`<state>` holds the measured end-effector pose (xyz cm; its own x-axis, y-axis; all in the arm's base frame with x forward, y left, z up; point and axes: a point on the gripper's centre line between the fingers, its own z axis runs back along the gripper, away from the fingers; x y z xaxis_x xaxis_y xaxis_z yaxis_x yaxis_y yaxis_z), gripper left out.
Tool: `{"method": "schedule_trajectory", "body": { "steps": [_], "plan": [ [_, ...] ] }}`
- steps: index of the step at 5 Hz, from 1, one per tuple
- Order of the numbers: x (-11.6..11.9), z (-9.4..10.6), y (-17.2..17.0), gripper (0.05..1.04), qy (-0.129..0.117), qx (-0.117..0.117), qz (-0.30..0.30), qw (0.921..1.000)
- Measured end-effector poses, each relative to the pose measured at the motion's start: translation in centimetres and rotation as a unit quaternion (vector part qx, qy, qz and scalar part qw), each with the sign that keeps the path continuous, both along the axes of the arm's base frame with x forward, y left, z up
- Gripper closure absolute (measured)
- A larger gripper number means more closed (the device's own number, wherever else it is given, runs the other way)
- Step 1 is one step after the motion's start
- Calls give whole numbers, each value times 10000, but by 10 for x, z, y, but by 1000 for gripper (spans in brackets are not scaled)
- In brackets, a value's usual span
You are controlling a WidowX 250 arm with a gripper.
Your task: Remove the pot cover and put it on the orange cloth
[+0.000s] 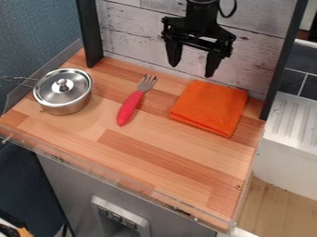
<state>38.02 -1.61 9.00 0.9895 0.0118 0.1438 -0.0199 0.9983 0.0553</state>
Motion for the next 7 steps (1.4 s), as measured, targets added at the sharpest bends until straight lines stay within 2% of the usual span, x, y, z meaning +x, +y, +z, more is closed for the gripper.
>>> {"method": "schedule_trajectory", "body": {
  "steps": [2,3,4,5,6,7],
  "plan": [
    [-13,-27,9,84,374,25,112,9992],
    [-25,-30,45,84,448,-18,573,9973],
    [-43,-27,101,84,455,-110,1203,9916],
    [-54,-27,138,84,474,-149,1380,9892],
    [-61,-23,163,84,442,-163,1475,9879],
    [-64,-21,183,84,255,-246,1465,9886]
  ]
}}
